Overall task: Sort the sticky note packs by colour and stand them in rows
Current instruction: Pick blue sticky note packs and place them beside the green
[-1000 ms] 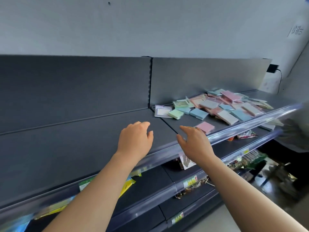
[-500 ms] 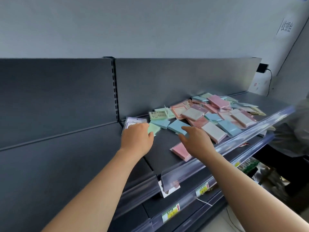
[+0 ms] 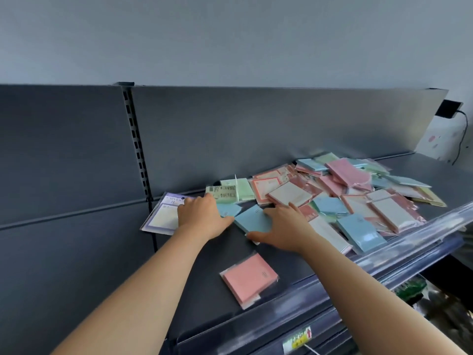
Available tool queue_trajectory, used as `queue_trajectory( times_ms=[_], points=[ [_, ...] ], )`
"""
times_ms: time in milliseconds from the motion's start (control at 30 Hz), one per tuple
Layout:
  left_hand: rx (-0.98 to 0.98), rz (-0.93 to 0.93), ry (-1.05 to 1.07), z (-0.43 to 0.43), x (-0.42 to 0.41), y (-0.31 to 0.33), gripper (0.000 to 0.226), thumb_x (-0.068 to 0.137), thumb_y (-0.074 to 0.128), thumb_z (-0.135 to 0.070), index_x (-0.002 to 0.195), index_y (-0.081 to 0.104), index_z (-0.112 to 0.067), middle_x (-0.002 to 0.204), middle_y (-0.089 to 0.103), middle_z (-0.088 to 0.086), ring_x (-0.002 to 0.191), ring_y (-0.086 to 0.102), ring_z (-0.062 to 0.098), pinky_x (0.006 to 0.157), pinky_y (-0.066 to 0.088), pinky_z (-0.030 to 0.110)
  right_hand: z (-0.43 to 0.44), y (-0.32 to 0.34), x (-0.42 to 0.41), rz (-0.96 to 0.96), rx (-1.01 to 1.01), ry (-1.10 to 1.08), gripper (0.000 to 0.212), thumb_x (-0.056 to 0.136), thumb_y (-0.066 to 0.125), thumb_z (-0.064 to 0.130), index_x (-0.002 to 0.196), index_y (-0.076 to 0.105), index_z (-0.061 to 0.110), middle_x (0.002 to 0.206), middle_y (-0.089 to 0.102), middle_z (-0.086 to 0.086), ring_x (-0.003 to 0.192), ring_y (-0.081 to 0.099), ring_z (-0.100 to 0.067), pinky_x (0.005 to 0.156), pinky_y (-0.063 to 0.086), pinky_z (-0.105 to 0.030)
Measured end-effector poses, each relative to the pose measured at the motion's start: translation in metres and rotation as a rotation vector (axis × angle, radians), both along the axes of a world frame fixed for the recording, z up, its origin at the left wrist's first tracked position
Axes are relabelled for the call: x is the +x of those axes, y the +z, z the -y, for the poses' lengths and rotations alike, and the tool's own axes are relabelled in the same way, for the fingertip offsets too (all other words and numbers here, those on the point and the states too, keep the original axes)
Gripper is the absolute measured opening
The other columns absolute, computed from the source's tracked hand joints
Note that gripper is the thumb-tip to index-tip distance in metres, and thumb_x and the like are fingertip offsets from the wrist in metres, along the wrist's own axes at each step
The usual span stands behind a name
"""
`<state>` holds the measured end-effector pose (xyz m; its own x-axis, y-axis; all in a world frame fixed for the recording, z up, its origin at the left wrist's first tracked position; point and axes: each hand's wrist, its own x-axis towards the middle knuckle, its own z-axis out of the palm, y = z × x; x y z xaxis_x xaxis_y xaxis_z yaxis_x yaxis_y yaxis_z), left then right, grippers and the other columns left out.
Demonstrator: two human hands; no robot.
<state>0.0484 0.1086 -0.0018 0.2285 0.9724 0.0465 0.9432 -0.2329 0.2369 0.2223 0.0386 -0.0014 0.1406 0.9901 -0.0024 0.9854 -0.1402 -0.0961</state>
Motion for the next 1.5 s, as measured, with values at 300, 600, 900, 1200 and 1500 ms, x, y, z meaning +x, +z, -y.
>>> queue_trajectory(
  times_ms=[300,600,900,1200,1500],
  points=[
    [-0.005,0.238,0.188,0.014,0.009,0.018,0.074,0.063,0.075,-0.051,0.119,0.043,-0.014,0.118,0.055,0.006,0.11,0.052,0.03,0.084,0.046,0.037,-0.005,0.009,0.007,-0.271,0.135,0.035,0.063,0.07,0.069,0.053,0.116,0.058,0.012,0.109,0.064,-0.006,0.098,0.059,-0.025,0.078,0.046,-0.031],
    [-0.089,0.487,0.186,0.044,-0.005,0.014,0.078,0.068,0.084,-0.025,0.134,0.043,-0.016,0.136,0.037,0.003,0.099,0.05,0.016,0.071,0.041,0.026,-0.01,0.015,0.006,-0.634,0.159,0.043,0.075,0.071,0.077,0.041,0.133,0.046,0.013,0.125,0.05,-0.005,0.096,0.047,-0.015,0.08,0.04,-0.024],
    [-0.259,1.17,0.367,0.05,-0.003,0.002,0.032,0.086,0.065,-0.003,0.114,0.051,-0.006,0.117,0.06,0.016,0.088,0.071,0.025,0.085,0.058,0.042,-0.006,0.01,-0.004,-0.667,0.05,0.166,0.054,0.095,0.053,0.037,0.14,0.039,0.01,0.138,0.034,-0.01,0.105,0.043,-0.018,0.084,0.032,-0.021],
    [-0.209,1.343,0.324,0.073,-0.006,0.019,0.037,0.089,0.043,0.008,0.116,0.061,-0.009,0.112,0.068,0.008,0.097,0.07,0.022,0.082,0.059,0.035,-0.01,0.014,-0.011,-0.907,0.181,0.249,0.033,0.085,0.062,0.014,0.118,0.061,0.012,0.105,0.069,0.002,0.089,0.064,-0.013,0.068,0.047,-0.02],
    [-0.009,1.34,0.378,0.1,-0.064,0.029,0.032,0.092,0.06,-0.004,0.123,0.052,-0.009,0.115,0.065,0.007,0.098,0.069,0.02,0.077,0.06,0.032,-0.002,0.027,-0.074,-1.097,0.049,0.368,0.024,0.09,0.063,0.02,0.114,0.064,0.018,0.1,0.07,0.001,0.075,0.062,-0.008,0.067,0.052,-0.021]
  ],
)
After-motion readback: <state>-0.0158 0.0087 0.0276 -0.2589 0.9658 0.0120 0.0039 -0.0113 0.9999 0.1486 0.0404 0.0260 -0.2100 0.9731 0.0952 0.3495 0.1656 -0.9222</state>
